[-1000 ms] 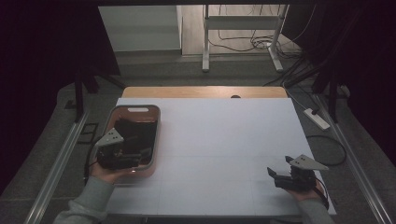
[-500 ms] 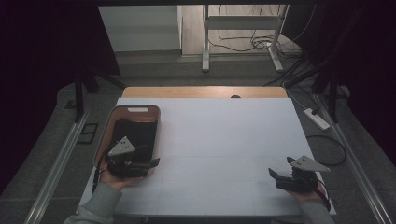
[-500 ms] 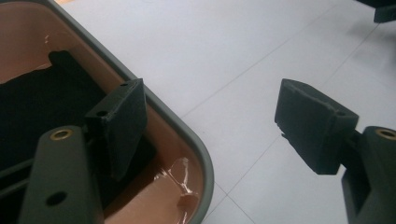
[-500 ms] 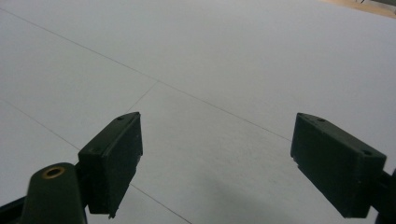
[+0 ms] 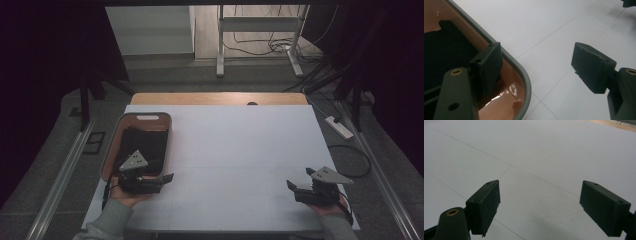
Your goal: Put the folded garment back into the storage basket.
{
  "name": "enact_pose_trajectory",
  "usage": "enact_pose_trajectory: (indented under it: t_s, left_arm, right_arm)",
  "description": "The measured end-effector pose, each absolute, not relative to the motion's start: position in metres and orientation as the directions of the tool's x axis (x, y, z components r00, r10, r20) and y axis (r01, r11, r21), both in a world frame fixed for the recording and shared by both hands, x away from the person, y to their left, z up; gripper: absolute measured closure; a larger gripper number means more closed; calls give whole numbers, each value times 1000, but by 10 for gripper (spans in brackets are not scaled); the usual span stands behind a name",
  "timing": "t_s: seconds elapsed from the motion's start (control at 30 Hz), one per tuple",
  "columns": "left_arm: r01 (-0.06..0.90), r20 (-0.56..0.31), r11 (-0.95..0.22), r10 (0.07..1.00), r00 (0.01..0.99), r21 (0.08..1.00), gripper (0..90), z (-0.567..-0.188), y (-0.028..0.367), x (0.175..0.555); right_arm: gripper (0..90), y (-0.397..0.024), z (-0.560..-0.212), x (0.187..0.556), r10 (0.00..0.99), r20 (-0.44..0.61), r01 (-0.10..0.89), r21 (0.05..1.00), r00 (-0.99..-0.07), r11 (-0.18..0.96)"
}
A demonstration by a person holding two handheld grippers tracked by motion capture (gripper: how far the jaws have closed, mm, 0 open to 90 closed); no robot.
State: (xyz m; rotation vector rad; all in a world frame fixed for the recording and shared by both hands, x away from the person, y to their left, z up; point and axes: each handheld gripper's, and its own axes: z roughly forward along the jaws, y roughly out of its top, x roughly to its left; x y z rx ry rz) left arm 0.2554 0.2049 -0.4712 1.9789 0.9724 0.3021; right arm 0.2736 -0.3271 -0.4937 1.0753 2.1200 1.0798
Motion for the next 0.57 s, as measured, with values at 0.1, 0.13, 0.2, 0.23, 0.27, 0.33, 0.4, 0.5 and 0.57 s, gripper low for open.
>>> enact_pose_trajectory:
  t_s: [0.1, 0.13, 0.2, 0.23, 0.27, 0.33, 0.4, 0.5, 0.57]
  left_arm:
    - [515, -150, -304, 731, 665, 801, 249, -471, 204, 255]
    - [515, -151, -303, 731, 665, 802, 249, -471, 204, 255]
    - [515, -153, -300, 732, 664, 803, 249, -471, 205, 255]
    - [515, -154, -297, 732, 663, 804, 249, -471, 205, 255]
    - [515, -155, -296, 732, 663, 804, 249, -471, 205, 255]
    - [514, -155, -296, 732, 663, 805, 249, -471, 205, 255]
    - [513, -154, -296, 732, 664, 806, 249, -471, 205, 255]
    - [512, -154, -297, 730, 666, 806, 249, -470, 204, 254]
    - [510, -155, -297, 728, 668, 807, 249, -470, 204, 254]
  right_arm:
    - [174, -327, -493, 273, 831, -92, 411, 836, -548, 364]
    - [174, -327, -493, 273, 831, -92, 410, 836, -549, 363]
    - [174, -327, -493, 273, 829, -92, 409, 836, -552, 365]
    - [174, -327, -493, 273, 828, -93, 407, 837, -554, 366]
    - [174, -327, -493, 273, 827, -93, 405, 838, -554, 365]
    - [174, -327, -493, 272, 826, -93, 404, 838, -556, 366]
    - [174, -327, -493, 272, 824, -92, 402, 839, -559, 366]
    - [173, -327, -493, 272, 822, -93, 399, 840, -561, 367]
    - [174, -326, -493, 272, 821, -93, 397, 841, -563, 367]
